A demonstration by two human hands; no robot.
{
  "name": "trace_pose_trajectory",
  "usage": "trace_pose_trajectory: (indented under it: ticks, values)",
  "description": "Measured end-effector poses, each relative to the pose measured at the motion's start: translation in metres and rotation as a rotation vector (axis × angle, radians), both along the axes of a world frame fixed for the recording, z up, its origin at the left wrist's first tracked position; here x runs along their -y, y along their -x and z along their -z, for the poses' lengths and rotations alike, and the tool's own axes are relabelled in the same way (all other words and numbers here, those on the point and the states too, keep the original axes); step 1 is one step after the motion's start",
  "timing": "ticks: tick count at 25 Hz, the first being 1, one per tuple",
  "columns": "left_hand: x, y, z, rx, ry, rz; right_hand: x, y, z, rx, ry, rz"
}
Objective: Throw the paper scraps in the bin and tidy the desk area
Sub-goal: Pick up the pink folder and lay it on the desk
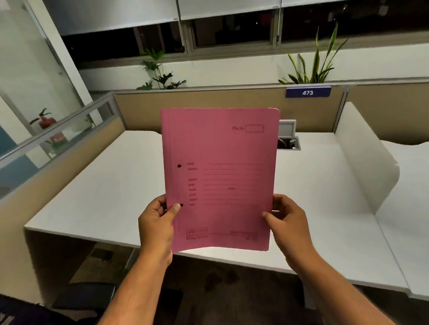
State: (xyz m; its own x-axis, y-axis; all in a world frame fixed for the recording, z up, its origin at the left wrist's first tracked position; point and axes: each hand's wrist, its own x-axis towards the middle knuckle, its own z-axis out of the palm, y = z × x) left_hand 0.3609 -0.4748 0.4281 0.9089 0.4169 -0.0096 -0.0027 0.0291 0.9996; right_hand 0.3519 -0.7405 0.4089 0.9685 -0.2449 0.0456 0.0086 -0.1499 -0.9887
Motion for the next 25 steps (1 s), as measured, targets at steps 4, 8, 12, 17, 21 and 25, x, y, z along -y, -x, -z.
trace_pose_trajectory:
  ticks: [4,8,12,17,21,25]
  values:
    - [-0.010,-0.049,0.011,-0.008,0.011,0.008,-0.007,-0.038,0.008,-0.006,0.077,-0.002]
    - [-0.028,-0.112,0.030,-0.028,0.046,0.011,-0.025,-0.097,0.019,-0.028,0.149,-0.004]
    - [-0.070,-0.195,0.042,-0.079,0.004,0.021,-0.063,-0.176,0.030,-0.111,0.153,-0.005]
    - [-0.131,-0.291,0.064,-0.191,-0.217,0.115,-0.116,-0.261,0.049,-0.262,0.149,-0.023]
    - [-0.164,-0.352,0.089,-0.253,-0.341,0.198,-0.149,-0.316,0.066,-0.348,0.155,-0.027]
    - [-0.181,-0.390,0.113,-0.319,-0.410,0.192,-0.167,-0.361,0.078,-0.400,0.171,-0.082]
